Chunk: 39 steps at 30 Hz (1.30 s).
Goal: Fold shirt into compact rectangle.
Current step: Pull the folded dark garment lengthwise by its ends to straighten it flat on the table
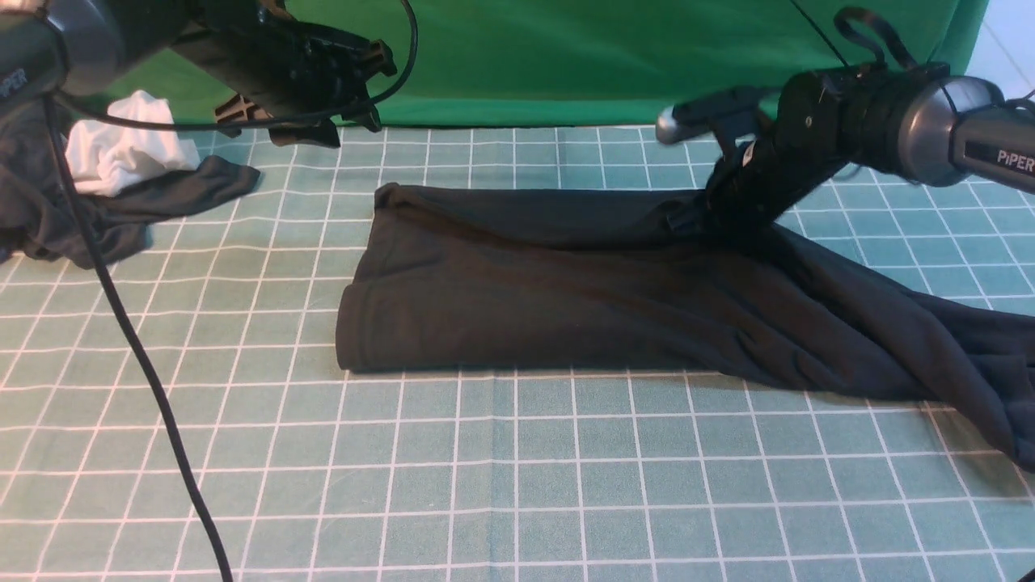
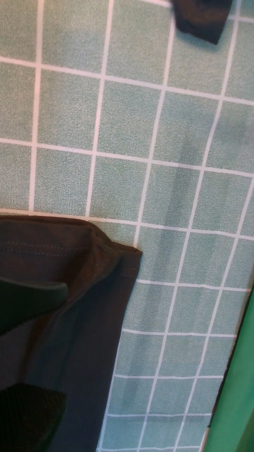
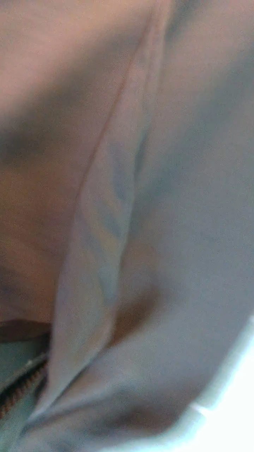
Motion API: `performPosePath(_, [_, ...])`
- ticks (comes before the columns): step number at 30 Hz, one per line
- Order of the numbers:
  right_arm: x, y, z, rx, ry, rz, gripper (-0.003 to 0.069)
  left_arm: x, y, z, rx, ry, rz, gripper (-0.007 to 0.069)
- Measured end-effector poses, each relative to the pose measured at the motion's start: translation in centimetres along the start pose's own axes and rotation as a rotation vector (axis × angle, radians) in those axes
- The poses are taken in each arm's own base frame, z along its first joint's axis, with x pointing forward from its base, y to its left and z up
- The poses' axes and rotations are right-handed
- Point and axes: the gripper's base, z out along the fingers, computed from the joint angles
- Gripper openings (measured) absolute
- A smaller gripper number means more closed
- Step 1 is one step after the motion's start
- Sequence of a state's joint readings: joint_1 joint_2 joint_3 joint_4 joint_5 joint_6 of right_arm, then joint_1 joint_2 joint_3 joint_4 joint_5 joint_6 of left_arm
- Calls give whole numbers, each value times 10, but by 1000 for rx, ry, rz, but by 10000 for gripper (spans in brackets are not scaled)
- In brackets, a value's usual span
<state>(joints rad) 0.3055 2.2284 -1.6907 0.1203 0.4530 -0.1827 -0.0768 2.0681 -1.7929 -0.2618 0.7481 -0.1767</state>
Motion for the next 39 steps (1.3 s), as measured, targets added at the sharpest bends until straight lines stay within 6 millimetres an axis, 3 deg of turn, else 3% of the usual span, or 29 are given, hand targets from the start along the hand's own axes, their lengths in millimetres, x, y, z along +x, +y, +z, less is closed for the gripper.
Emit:
performPosePath(3, [-9,-11,0,33,-106,30,22,0,0,0,1,3,1,301])
performPosePath(6, [-24,-35,-17,60,-132,103,22,2,-1,0,-1,16,2,298])
performPosePath(9, [-33,-52,-54,57,-13,115,22,4,0,0,-5,37,2,298])
performPosePath(10, [-31,-54,-54,55,9,114,22,4,0,0,-5,38,2,298])
performPosePath(11, [-31,-60,-83,44,106,98,22,5,0,0,-7,47,2,298])
performPosePath(14, [-21,-68,-139,19,277,123,22,5,0,1,-8,55,6,298])
performPosePath(16, [-15,-71,-157,22,295,145,22,5,0,1,-8,55,6,298])
performPosePath(17, [-4,-72,-180,27,318,171,23,5,0,1,-8,56,7,298])
performPosePath(20, [26,-70,-193,39,401,205,42,6,0,0,-9,60,8,298])
performPosePath(22, [49,-68,-196,56,468,219,76,6,0,0,-9,60,9,298])
performPosePath(26, [105,-70,-182,90,619,281,219,6,0,0,-10,63,13,298])
performPosePath(30, [138,-76,-169,97,688,346,301,7,0,0,-11,70,19,297])
performPosePath(34, [163,-75,-156,91,743,361,316,7,0,0,-11,72,22,297])
performPosePath(39, [180,-74,-144,95,717,312,318,7,0,0,-11,74,22,297])
